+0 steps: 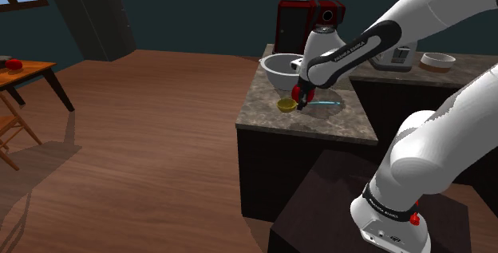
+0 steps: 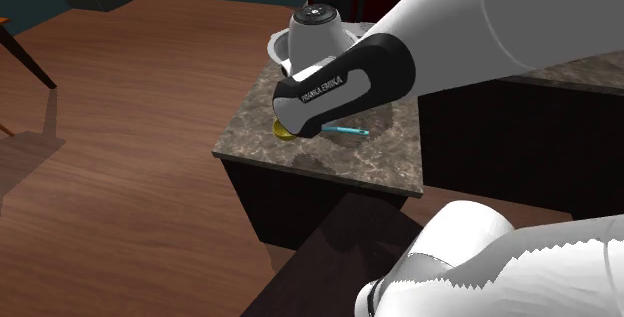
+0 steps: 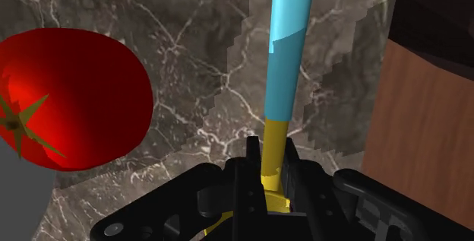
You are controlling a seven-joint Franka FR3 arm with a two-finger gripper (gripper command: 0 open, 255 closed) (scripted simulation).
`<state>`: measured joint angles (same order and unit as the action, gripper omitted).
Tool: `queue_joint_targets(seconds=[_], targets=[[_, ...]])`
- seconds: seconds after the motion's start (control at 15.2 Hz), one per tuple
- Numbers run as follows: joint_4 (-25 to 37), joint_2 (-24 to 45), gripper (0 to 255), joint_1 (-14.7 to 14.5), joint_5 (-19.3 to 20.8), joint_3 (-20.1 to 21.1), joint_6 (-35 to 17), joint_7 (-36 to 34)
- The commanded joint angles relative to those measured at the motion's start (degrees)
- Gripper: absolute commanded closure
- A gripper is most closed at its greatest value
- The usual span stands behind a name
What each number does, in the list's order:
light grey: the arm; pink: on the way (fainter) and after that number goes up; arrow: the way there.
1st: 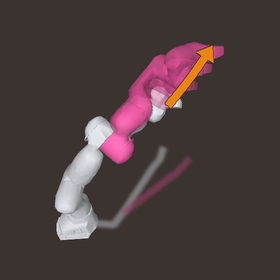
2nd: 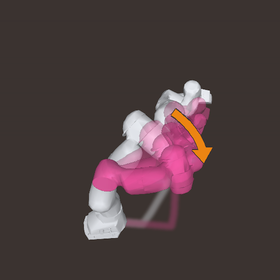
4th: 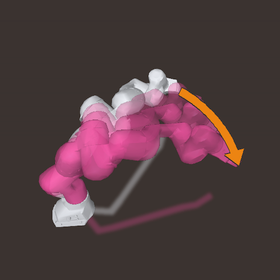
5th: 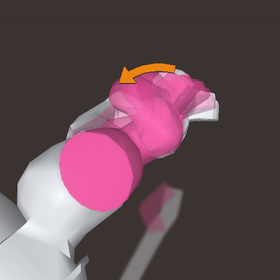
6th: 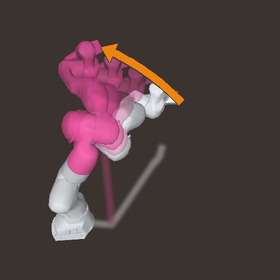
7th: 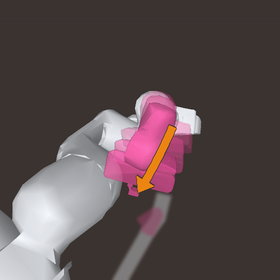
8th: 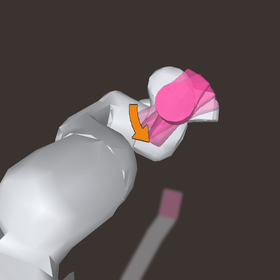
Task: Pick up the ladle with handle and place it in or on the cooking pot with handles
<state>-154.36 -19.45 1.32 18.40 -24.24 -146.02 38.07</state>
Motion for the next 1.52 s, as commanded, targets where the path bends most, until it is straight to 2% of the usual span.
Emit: queue_joint_targets(seconds=[0.0, 1.45], targets=[[0.7, -1.4, 255, 0.0, 0.0, 0.3, 2.0, 0.0], [11.1, -11.2, 255, -0.3, -2.0, 3.7, 22.1, 1.1]])
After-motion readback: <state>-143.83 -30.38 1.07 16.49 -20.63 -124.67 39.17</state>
